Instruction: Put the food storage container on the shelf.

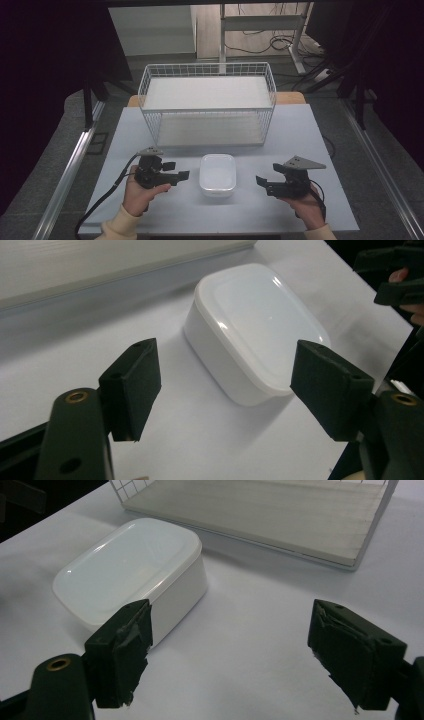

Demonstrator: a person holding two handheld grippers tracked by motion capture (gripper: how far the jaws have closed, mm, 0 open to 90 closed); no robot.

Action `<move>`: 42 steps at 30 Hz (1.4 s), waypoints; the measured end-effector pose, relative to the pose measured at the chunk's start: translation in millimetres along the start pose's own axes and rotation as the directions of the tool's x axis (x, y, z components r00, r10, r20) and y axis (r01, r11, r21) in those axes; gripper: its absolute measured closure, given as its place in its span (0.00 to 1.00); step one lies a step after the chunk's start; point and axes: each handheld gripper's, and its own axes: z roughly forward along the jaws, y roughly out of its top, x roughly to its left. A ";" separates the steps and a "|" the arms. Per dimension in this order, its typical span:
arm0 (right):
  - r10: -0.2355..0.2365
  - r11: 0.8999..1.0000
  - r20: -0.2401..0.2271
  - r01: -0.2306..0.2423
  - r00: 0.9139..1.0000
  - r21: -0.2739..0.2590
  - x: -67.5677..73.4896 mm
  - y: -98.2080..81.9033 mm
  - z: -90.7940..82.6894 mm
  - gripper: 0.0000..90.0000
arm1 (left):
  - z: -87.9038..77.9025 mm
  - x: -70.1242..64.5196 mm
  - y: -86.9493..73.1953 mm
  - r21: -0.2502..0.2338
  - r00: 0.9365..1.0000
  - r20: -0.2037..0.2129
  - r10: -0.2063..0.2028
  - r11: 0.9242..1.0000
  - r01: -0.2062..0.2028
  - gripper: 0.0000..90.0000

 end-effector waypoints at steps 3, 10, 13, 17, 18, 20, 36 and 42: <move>0.014 1.000 0.001 -0.014 1.000 0.001 -0.3 1.7 -2.5 0.23 | -0.3 1.5 1.5 -0.006 1.000 -0.002 -0.020 1.000 0.020 0.29; 0.075 0.997 -0.028 -0.075 0.997 0.002 1.8 10.9 3.1 0.24 | 3.4 8.1 8.8 -0.025 0.993 0.047 -0.107 0.994 0.109 0.29; 0.112 0.994 -0.054 -0.111 0.992 0.018 4.1 17.5 14.8 0.24 | 10.5 13.7 10.1 -0.007 0.992 0.044 -0.116 0.993 0.117 0.29; 0.139 0.989 -0.079 -0.135 0.987 0.055 6.9 25.6 32.8 0.26 | 12.5 14.8 10.3 -0.014 0.992 0.048 -0.115 0.993 0.116 0.29; 0.141 0.989 -0.084 -0.137 0.986 0.060 7.2 27.5 36.4 0.27 | 12.8 14.9 10.3 -0.018 0.993 0.049 -0.111 0.994 0.112 0.29; 0.149 0.987 -0.089 -0.143 0.985 0.069 7.7 30.4 41.7 0.28 | 15.6 15.0 9.9 -0.020 0.992 0.055 -0.117 0.993 0.118 0.30; 0.216 0.971 -0.151 -0.196 0.965 0.133 18.5 31.4 60.9 0.32 | 37.9 18.7 9.7 0.026 0.965 0.182 -0.188 0.982 0.186 0.37; 0.260 0.959 -0.149 -0.237 0.954 0.158 15.7 33.3 73.3 0.36 | 51.0 19.2 5.9 0.060 0.957 0.196 -0.215 0.976 0.207 0.41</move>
